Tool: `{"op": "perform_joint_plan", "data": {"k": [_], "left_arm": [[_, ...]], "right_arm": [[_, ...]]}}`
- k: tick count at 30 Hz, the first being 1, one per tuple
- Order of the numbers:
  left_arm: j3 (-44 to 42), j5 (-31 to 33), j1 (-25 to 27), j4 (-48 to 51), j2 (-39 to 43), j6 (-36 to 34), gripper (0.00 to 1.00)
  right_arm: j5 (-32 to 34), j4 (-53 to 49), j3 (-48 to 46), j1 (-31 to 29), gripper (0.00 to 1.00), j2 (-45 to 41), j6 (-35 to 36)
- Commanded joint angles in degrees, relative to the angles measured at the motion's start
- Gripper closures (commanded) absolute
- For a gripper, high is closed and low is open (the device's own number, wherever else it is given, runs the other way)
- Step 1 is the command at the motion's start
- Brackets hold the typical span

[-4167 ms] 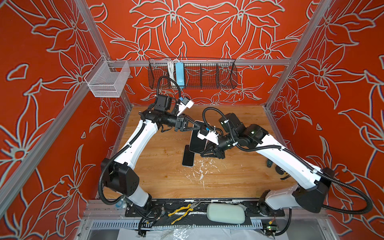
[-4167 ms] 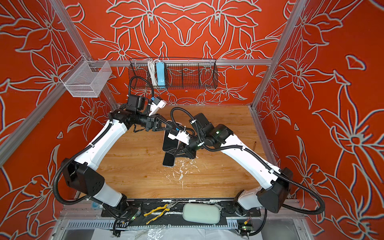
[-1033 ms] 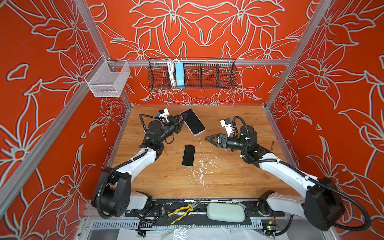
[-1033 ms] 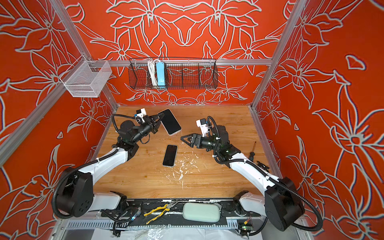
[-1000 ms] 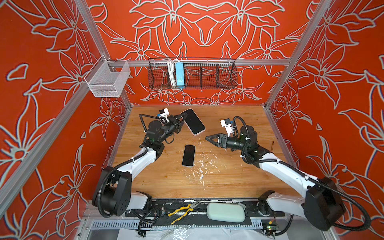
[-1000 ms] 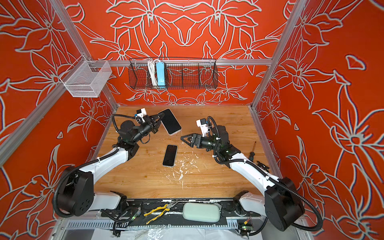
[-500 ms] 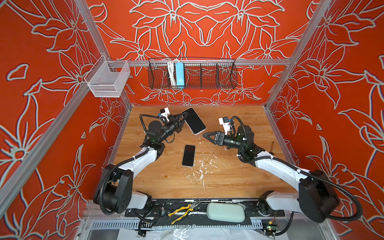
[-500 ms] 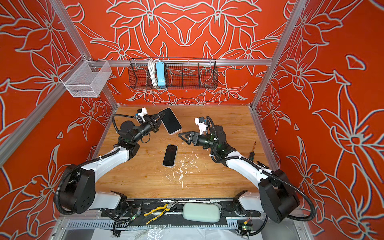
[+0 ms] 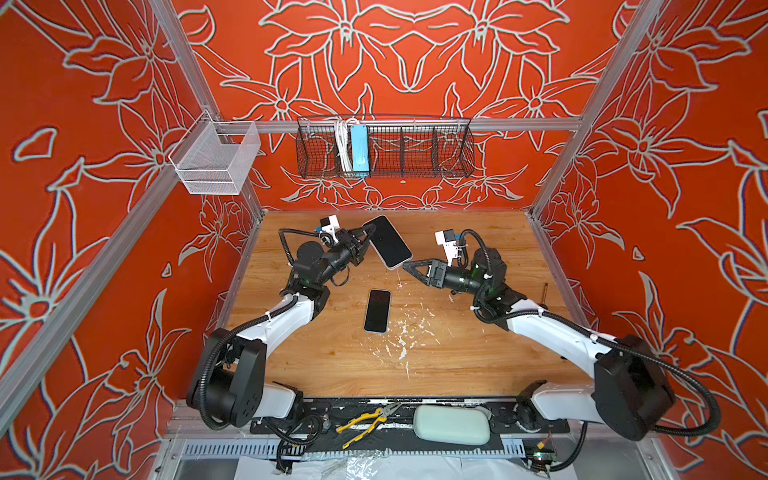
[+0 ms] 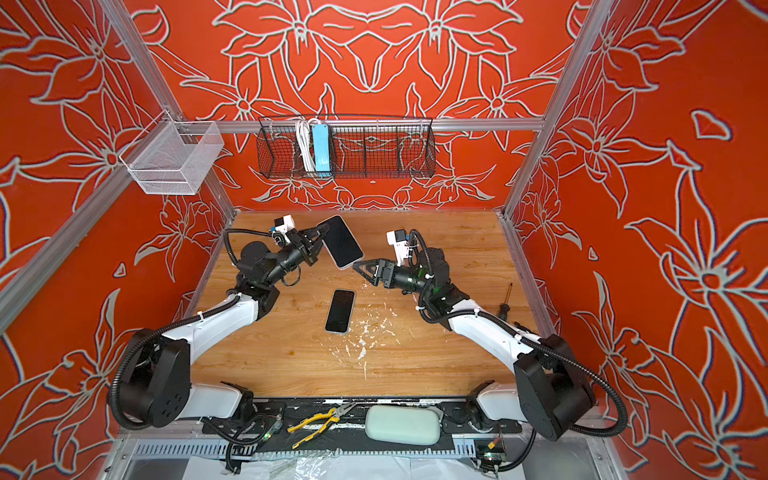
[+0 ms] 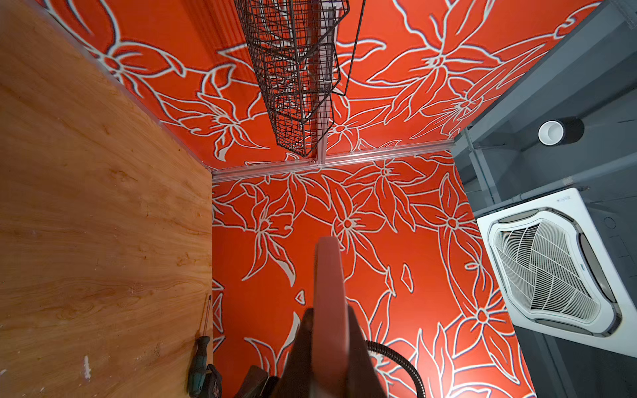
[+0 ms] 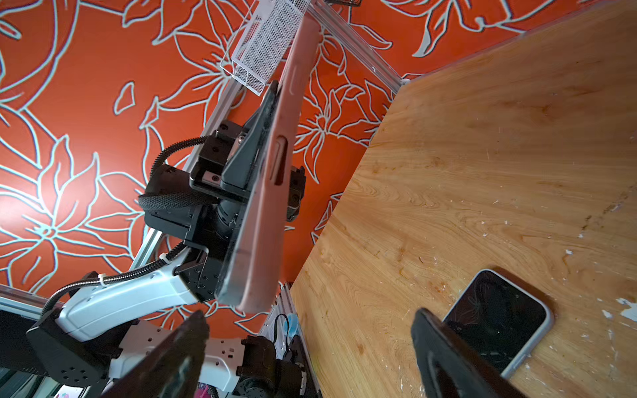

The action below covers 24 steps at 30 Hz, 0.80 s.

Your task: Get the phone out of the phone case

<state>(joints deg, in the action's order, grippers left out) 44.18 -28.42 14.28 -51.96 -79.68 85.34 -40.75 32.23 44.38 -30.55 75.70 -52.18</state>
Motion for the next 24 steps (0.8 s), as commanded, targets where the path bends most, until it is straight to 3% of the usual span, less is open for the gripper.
{"op": "perform_joint_plan", "data": {"k": [1, 24], "left_arm": [[0.3, -0.4, 0.4, -5.4, 1.6, 1.0, 1.00], [1.5, 0.4, 3.9, -7.7, 3.7, 5.4, 1.00]], "right_arm": [[0.7, 1.8, 1.9, -0.4, 0.06, 0.9, -0.9], [1.0, 4.7, 2.0, -0.2, 0.08, 5.9, -1.6]]}}
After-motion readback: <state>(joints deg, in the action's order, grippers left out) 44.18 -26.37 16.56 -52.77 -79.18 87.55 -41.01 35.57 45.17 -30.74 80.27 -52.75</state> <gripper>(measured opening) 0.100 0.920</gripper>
